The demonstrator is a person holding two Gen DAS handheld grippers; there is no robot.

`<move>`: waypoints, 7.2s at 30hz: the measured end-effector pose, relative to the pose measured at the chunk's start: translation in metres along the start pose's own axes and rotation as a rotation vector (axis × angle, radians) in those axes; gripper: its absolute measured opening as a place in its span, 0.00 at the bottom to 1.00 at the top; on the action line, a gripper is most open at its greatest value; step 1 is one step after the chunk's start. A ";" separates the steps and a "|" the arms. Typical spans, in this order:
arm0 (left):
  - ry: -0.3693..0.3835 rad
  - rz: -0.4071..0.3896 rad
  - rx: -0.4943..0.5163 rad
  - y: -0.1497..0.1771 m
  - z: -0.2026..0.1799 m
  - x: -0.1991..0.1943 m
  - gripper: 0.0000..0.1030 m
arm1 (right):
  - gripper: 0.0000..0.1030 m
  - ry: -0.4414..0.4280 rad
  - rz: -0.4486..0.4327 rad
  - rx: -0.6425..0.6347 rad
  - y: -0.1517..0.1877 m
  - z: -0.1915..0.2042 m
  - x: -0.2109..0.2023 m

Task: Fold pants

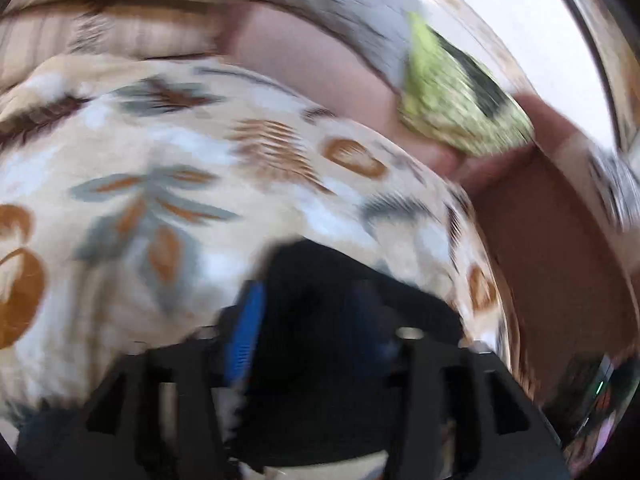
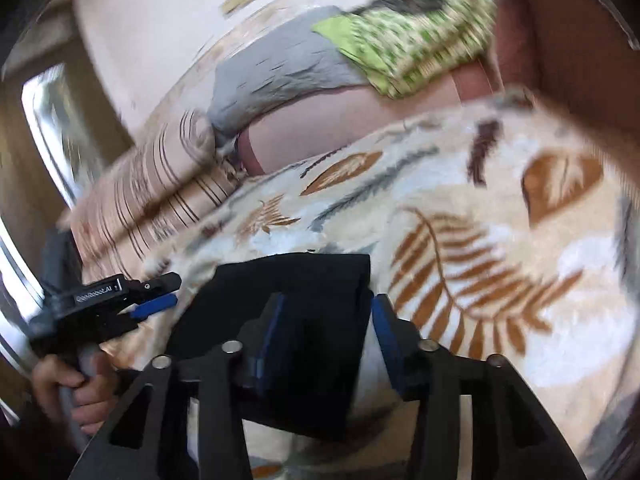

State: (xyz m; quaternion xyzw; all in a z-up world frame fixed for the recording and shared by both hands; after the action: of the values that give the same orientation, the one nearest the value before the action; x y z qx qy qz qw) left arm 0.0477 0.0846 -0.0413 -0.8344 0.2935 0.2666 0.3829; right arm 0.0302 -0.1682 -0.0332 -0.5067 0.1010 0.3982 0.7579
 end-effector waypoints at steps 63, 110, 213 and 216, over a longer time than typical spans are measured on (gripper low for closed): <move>0.306 0.036 0.057 -0.041 -0.084 0.086 0.20 | 0.20 0.210 -0.052 -0.374 -0.114 0.009 0.063; 0.004 0.107 0.308 0.015 -0.085 0.111 0.21 | 0.30 0.271 0.087 -0.455 -0.037 0.016 0.085; 0.123 0.145 0.124 -0.012 -0.093 0.082 0.99 | 1.00 0.658 0.202 -0.114 -0.038 -0.142 0.054; 0.106 0.147 0.141 -0.012 -0.091 0.081 0.99 | 0.99 0.658 0.203 -0.115 -0.039 -0.143 0.054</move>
State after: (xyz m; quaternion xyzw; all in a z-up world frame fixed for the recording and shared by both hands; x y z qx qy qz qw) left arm 0.1314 -0.0044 -0.0382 -0.7945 0.3919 0.2281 0.4040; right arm 0.1287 -0.2690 -0.1031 -0.6371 0.3673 0.2917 0.6117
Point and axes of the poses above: each gripper's, at about its wrist camera, not at the fingertips, and x roughly the way its jaws point, z to its left, y to its underside, the point moved 9 cm from there along x, roughly the way its jaws point, and after that the axes turned 6 degrees about -x, right-handed, at the moved point
